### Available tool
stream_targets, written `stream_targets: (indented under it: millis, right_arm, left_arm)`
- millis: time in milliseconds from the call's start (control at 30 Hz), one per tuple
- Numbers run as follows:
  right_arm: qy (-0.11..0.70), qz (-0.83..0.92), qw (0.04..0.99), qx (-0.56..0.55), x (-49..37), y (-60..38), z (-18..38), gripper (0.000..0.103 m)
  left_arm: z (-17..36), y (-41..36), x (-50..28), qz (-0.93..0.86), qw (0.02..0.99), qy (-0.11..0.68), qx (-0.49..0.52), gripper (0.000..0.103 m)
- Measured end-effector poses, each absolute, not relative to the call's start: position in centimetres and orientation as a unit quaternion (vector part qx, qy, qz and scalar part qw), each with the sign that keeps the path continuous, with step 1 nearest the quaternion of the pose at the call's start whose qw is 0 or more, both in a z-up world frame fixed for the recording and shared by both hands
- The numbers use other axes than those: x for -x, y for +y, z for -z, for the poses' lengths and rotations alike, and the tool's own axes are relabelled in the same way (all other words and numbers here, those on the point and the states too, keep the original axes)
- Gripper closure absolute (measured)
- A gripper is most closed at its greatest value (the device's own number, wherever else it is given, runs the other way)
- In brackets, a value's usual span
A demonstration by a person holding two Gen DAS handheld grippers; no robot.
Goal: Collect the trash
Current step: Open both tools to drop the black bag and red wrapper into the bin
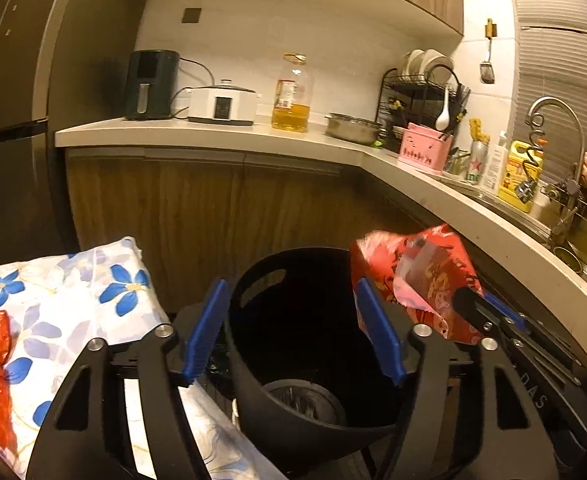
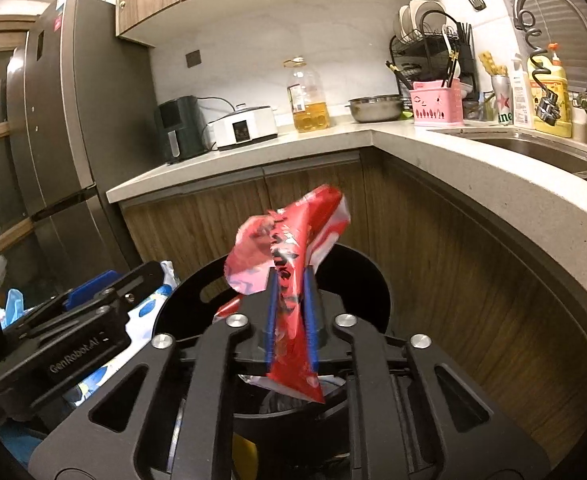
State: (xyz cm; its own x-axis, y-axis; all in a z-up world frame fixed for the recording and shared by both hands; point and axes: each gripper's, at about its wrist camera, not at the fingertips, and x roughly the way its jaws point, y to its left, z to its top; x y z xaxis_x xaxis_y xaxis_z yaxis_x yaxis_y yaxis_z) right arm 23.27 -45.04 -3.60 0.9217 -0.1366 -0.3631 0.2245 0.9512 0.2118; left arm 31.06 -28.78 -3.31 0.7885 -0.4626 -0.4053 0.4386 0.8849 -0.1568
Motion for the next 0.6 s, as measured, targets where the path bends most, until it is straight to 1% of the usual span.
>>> stream_targets:
  millis: [33, 100, 300, 433, 500, 600]
  right_arm:
    - [0.174, 0.094, 0.972, -0.125, -23.2, -45.0, 3.6, 0.081]
    - [0.172, 0.098, 0.972, -0.123, -22.9, -45.0, 3.5, 0.068]
    - [0.167, 0.105, 0.973, -0.119, -22.0, -44.5, 3.3, 0.054]
    - [0.161, 0.105, 0.976, -0.105, -21.0, -43.3, 3.0, 0.043]
    - [0.155, 0.107, 0.977, -0.099, -20.3, -42.7, 2.9, 0.036]
    - [0.146, 0.107, 0.979, -0.097, -19.1, -41.8, 2.6, 0.029]
  left_arm:
    - [3.3, -28.6, -30.9, 0.236, 0.946, 0.221, 0.027, 0.033]
    - [3.2, -28.0, -30.7, 0.224, 0.949, 0.22, 0.029, 0.026]
    - [3.0, -25.8, -29.6, 0.182, 0.958, 0.219, 0.033, 0.018]
    - [3.0, -24.1, -28.2, 0.152, 0.964, 0.216, 0.027, 0.016]
    - [3.0, -23.1, -27.4, 0.133, 0.966, 0.218, 0.025, 0.015]
    - [3.1, -21.8, -26.4, 0.112, 0.969, 0.221, 0.026, 0.014]
